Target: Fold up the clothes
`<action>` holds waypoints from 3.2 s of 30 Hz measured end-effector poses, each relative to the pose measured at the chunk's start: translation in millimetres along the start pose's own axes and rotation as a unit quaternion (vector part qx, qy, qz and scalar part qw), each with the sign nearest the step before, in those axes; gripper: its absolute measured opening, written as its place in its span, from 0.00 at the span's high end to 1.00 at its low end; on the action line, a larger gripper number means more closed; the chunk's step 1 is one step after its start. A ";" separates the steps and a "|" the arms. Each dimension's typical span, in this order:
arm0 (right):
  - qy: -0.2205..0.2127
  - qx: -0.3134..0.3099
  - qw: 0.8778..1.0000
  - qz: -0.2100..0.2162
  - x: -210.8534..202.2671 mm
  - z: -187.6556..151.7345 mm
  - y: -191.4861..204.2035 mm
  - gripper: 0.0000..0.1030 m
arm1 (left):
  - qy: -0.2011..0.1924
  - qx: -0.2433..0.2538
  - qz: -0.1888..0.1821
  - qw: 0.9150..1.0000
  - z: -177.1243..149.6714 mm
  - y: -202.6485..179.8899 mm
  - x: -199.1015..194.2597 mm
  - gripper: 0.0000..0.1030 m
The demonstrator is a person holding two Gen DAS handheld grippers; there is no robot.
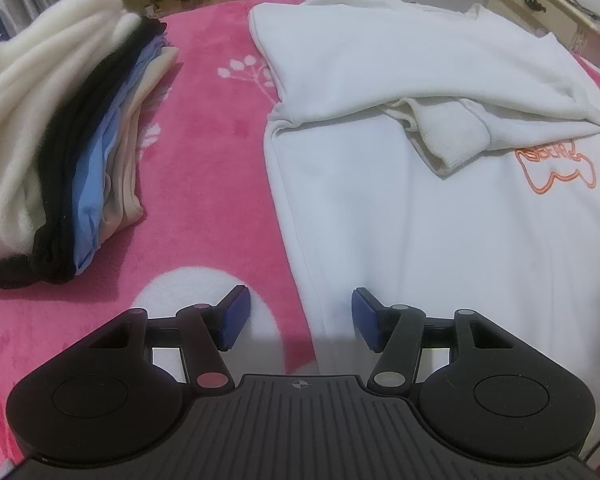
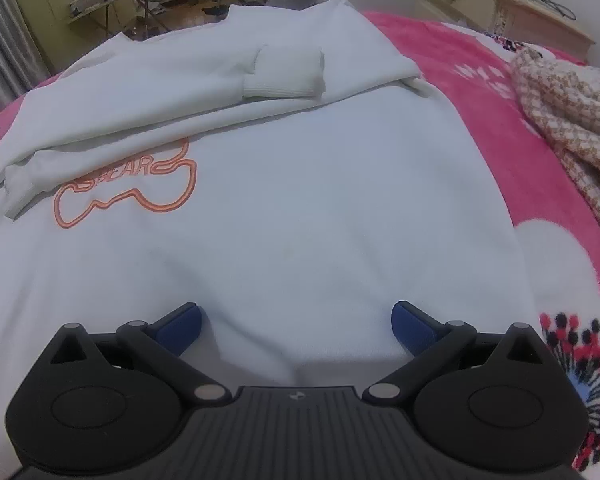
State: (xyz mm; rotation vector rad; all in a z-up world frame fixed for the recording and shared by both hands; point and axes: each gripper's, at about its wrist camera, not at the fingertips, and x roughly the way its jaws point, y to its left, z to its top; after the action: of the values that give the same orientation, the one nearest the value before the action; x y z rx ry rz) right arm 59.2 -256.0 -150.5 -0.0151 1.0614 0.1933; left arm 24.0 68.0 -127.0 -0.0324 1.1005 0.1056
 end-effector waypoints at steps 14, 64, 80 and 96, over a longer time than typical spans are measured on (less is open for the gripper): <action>-0.050 0.082 0.993 0.070 -11.0 -6.1 -28.9 0.00 | 0.010 -0.017 -0.012 1.000 -1.6 3.1 -7.6 0.43; -0.092 0.241 0.965 0.056 -64.1 -35.2 -129.8 0.13 | 0.243 0.027 -0.293 0.924 -80.7 -0.8 -5.2 0.46; -0.016 0.211 0.970 0.120 -54.2 -38.0 -175.7 0.38 | 0.262 0.033 -0.344 0.901 -85.4 -10.6 6.2 0.49; 0.119 0.255 0.933 0.223 -66.1 -92.3 -174.9 0.72 | 0.271 0.021 -0.329 0.904 -85.3 -6.5 8.1 0.55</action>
State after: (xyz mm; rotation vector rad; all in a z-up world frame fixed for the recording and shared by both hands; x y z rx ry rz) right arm -23.0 -447.6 -152.4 0.6926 1.3218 0.3268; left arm -47.5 55.4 -173.1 -0.4142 1.5913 -0.5679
